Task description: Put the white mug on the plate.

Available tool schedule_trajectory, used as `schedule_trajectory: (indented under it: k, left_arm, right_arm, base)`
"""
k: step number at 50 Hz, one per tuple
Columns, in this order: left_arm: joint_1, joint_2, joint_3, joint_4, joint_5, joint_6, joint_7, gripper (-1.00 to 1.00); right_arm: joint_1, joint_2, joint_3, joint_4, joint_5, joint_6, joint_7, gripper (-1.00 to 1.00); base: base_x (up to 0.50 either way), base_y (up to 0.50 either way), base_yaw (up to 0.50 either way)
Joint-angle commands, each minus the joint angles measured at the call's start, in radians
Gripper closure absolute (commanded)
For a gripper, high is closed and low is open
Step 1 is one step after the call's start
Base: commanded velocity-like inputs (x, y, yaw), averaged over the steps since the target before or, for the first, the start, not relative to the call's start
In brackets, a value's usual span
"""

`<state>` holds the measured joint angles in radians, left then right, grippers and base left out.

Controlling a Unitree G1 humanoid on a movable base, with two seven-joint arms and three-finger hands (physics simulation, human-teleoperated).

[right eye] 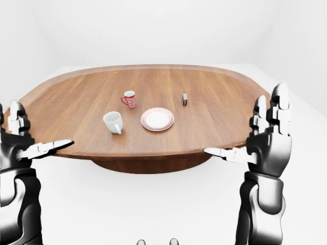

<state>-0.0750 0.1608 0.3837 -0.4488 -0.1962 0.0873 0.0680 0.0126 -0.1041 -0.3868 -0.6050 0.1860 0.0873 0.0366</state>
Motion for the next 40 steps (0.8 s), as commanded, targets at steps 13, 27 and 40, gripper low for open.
schedule_trajectory:
  k: [13,27,40]
  left_arm:
    - [-0.013,0.063,0.144,-0.143,-0.138,0.000,0.088,-1.00]
    - [-0.011,0.058,0.128,-0.111,-0.107,0.000,0.091,-1.00]
    - [-0.008,0.056,0.130,-0.115,-0.102,0.000,0.092,-1.00]
  right_arm:
    - [0.033,-0.025,-0.190,-0.172,0.104,0.000,0.020,-1.00]
    - [0.040,-0.013,-0.161,-0.139,0.034,0.000,0.057,-1.00]
    - [0.053,0.000,-0.150,-0.112,0.021,0.000,0.065,-1.00]
  base:
    - [0.00,0.00,0.00]
    - [0.00,0.33,0.00]
    - [0.00,0.50,0.00]
